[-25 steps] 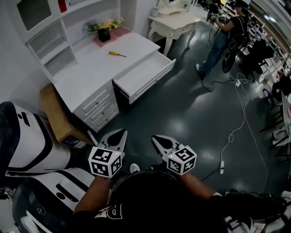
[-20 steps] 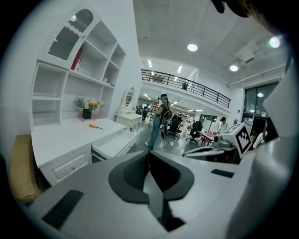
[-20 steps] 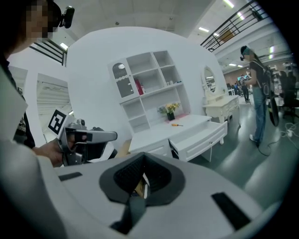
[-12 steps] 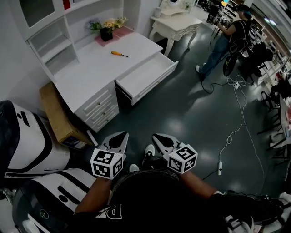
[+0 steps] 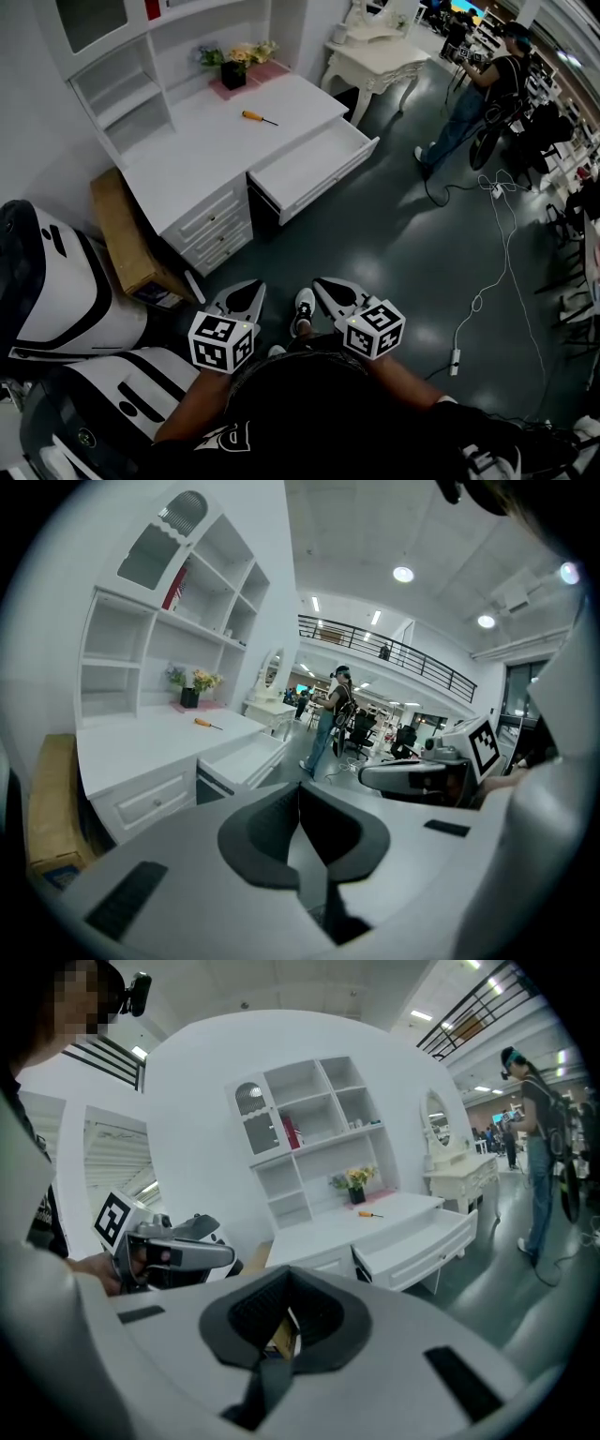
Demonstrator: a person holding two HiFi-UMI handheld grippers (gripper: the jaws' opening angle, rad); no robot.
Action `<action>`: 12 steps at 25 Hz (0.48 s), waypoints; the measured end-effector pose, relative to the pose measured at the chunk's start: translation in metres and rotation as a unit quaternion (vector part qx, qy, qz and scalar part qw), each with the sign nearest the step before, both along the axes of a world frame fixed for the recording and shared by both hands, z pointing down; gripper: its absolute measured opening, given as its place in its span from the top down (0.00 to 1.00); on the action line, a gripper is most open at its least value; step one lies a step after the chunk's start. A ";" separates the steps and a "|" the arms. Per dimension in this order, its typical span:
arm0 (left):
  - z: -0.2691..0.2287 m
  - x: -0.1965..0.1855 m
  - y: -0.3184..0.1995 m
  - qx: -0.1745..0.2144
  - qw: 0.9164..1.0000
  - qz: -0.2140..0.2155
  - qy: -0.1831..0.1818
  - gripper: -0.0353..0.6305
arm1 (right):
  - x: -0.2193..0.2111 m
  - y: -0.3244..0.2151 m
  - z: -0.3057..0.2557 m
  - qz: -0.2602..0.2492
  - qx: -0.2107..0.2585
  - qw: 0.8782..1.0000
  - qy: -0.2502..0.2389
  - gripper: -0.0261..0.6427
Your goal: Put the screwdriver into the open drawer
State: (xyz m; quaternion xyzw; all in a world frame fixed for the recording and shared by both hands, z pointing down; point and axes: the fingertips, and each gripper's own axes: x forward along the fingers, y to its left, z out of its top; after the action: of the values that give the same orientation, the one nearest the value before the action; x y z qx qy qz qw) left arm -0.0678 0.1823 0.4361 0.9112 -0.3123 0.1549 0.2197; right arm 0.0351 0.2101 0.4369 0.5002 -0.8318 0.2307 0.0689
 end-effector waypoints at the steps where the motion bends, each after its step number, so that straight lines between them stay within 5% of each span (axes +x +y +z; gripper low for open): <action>1: 0.001 0.001 -0.001 -0.001 1.000 0.000 -0.002 0.92 | 0.002 -0.003 0.000 0.000 0.001 1.000 -0.002 0.95; 12: 0.000 0.029 -0.040 0.006 1.000 -0.004 -0.011 0.92 | 0.030 -0.044 0.005 -0.002 0.001 1.000 -0.017 0.95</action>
State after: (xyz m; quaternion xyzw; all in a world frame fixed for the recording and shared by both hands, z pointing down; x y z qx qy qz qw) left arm -0.0389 0.1427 0.4357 0.9095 -0.3195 0.1620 0.2111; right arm 0.0648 0.1662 0.4415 0.4950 -0.8339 0.2380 0.0548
